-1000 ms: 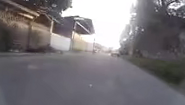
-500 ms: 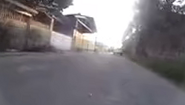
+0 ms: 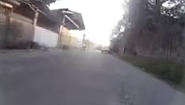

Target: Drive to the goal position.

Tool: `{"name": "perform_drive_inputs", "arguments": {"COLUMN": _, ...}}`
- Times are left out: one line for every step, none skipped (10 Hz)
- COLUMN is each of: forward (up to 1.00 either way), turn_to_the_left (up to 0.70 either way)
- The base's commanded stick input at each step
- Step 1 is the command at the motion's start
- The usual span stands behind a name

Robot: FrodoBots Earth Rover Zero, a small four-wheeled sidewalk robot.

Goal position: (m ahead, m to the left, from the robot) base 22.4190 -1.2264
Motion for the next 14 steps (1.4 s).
{"name": "perform_drive_inputs", "arguments": {"forward": 1.00, "turn_to_the_left": -0.39}}
{"name": "perform_drive_inputs", "arguments": {"forward": 1.00, "turn_to_the_left": 0.01}}
{"name": "perform_drive_inputs", "arguments": {"forward": 1.00, "turn_to_the_left": 0.01}}
{"name": "perform_drive_inputs", "arguments": {"forward": 1.00, "turn_to_the_left": 0.01}}
{"name": "perform_drive_inputs", "arguments": {"forward": 1.00, "turn_to_the_left": 0.01}}
{"name": "perform_drive_inputs", "arguments": {"forward": 1.00, "turn_to_the_left": 0.01}}
{"name": "perform_drive_inputs", "arguments": {"forward": 1.00, "turn_to_the_left": 0.01}}
{"name": "perform_drive_inputs", "arguments": {"forward": 1.00, "turn_to_the_left": 0.01}}
{"name": "perform_drive_inputs", "arguments": {"forward": 1.00, "turn_to_the_left": 0.01}}
{"name": "perform_drive_inputs", "arguments": {"forward": 1.00, "turn_to_the_left": 0.01}}
{"name": "perform_drive_inputs", "arguments": {"forward": 1.00, "turn_to_the_left": 0.01}}
{"name": "perform_drive_inputs", "arguments": {"forward": 1.00, "turn_to_the_left": 0.01}}
{"name": "perform_drive_inputs", "arguments": {"forward": 1.00, "turn_to_the_left": 0.01}}
{"name": "perform_drive_inputs", "arguments": {"forward": 1.00, "turn_to_the_left": 0.01}}
